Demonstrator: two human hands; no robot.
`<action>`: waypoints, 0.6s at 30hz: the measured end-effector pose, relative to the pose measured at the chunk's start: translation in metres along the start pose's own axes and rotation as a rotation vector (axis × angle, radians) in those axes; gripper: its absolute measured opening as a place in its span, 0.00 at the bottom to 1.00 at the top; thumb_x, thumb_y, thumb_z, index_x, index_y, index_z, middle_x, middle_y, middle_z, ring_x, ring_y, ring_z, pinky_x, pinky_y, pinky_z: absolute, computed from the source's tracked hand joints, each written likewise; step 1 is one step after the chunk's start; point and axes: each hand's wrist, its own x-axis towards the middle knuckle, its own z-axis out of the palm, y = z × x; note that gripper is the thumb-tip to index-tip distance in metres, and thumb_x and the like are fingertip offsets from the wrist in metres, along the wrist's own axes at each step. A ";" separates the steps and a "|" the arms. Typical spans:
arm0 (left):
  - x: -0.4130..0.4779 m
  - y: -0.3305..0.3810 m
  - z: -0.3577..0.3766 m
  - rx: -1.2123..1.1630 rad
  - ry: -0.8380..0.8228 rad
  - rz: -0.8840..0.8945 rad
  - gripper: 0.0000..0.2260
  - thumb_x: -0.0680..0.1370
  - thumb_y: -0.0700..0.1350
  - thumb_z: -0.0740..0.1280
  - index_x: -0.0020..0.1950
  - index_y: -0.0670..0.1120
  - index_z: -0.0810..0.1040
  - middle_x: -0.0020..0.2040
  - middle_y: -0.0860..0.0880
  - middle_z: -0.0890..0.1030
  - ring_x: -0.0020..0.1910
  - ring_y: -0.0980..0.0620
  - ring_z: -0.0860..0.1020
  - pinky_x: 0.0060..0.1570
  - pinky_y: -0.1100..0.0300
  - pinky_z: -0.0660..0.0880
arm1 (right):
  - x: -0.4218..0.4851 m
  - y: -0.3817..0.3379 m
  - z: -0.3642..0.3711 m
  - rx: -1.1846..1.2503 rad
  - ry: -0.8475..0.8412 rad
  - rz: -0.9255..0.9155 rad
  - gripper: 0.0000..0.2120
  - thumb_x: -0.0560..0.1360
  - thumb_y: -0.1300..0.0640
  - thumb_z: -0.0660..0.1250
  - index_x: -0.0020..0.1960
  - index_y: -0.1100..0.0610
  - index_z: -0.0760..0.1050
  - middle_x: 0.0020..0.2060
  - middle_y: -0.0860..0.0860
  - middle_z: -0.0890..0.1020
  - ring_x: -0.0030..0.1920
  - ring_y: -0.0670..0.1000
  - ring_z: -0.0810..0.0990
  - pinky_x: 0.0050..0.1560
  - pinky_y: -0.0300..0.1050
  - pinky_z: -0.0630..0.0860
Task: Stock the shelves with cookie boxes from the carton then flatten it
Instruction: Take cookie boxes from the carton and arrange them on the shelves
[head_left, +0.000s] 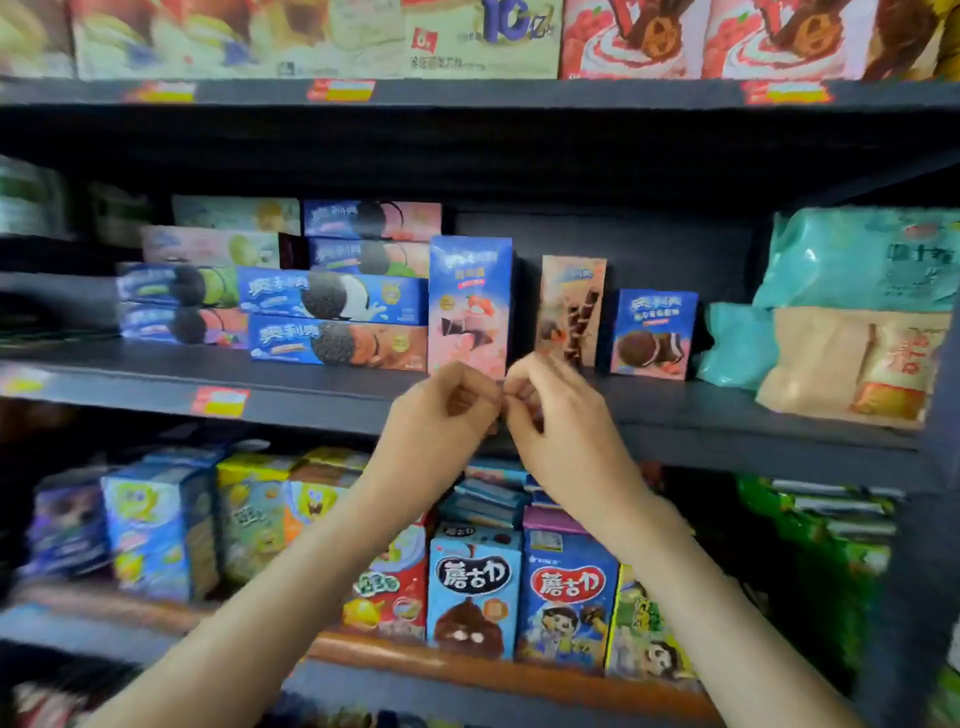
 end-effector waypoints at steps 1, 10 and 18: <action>-0.013 -0.011 -0.010 0.003 0.013 -0.029 0.05 0.65 0.55 0.64 0.36 0.57 0.78 0.35 0.52 0.82 0.40 0.49 0.81 0.51 0.46 0.77 | -0.008 -0.010 0.012 0.028 -0.014 -0.006 0.03 0.71 0.68 0.64 0.44 0.62 0.73 0.41 0.54 0.76 0.43 0.56 0.76 0.44 0.49 0.71; -0.156 -0.151 -0.084 0.294 0.123 -0.442 0.07 0.76 0.40 0.64 0.41 0.50 0.74 0.34 0.56 0.77 0.37 0.52 0.77 0.38 0.66 0.69 | -0.119 -0.097 0.170 0.316 -0.427 0.018 0.07 0.68 0.69 0.61 0.44 0.62 0.74 0.40 0.55 0.77 0.43 0.51 0.71 0.42 0.42 0.64; -0.291 -0.266 -0.126 0.362 0.239 -1.051 0.09 0.78 0.45 0.62 0.53 0.47 0.79 0.51 0.46 0.82 0.53 0.46 0.78 0.49 0.58 0.72 | -0.246 -0.153 0.309 0.509 -0.912 0.078 0.05 0.71 0.69 0.64 0.46 0.63 0.74 0.42 0.56 0.77 0.46 0.59 0.77 0.44 0.44 0.65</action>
